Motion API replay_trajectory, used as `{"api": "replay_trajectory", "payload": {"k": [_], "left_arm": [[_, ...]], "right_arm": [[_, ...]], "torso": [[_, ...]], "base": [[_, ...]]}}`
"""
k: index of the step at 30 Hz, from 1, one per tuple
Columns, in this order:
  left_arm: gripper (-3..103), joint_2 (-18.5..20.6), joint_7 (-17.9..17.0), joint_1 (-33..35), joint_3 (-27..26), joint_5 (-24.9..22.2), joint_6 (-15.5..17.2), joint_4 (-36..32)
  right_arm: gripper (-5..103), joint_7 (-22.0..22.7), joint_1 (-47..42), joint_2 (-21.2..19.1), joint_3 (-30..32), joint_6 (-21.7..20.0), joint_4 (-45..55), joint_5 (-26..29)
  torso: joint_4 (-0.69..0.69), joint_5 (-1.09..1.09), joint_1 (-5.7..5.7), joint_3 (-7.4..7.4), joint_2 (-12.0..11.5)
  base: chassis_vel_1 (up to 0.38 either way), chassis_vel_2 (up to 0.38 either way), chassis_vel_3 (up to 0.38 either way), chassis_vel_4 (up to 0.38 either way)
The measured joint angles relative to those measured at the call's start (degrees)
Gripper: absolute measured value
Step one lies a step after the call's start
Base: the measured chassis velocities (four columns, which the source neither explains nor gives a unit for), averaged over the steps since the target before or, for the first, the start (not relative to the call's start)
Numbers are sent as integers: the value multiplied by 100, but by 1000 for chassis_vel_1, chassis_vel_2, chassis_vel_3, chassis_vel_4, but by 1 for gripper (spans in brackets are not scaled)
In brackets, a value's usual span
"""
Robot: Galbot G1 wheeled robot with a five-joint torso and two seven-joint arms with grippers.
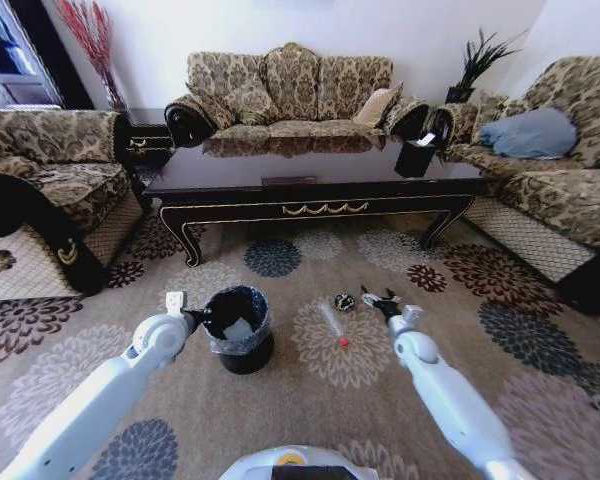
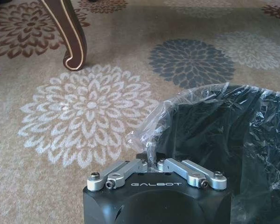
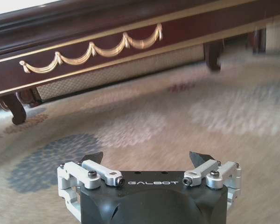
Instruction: Move to the front of the table and pick up the trash from the floor, then place it into the trash bin.
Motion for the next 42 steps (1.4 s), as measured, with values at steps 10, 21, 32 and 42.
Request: {"api": "replay_trajectory", "payload": {"k": [10,21,32,42], "left_arm": [[3,44,-124,47,-31,-67,-20,-63],[3,104,-217,16,41,-137,-26,-169],[3,143,-250,-14,98,-170,-28,-193],[3,180,-279,6,117,-170,-37,-177]], "right_arm": [[100,43,1096,730,-165,-285,-1511,747],[100,-57,1202,996,119,-233,-2340,488],[100,-202,1296,1139,248,-201,-3034,382],[84,-406,1634,1270,342,-72,-3685,118]], "torso": [[-1,1,0,0,0],[-2,1,0,-1,0],[0,1,0,-1,0],[0,1,0,-1,0]], "base": [[0,0,0,0],[0,0,0,0],[0,0,0,0],[0,0,0,0]]}}
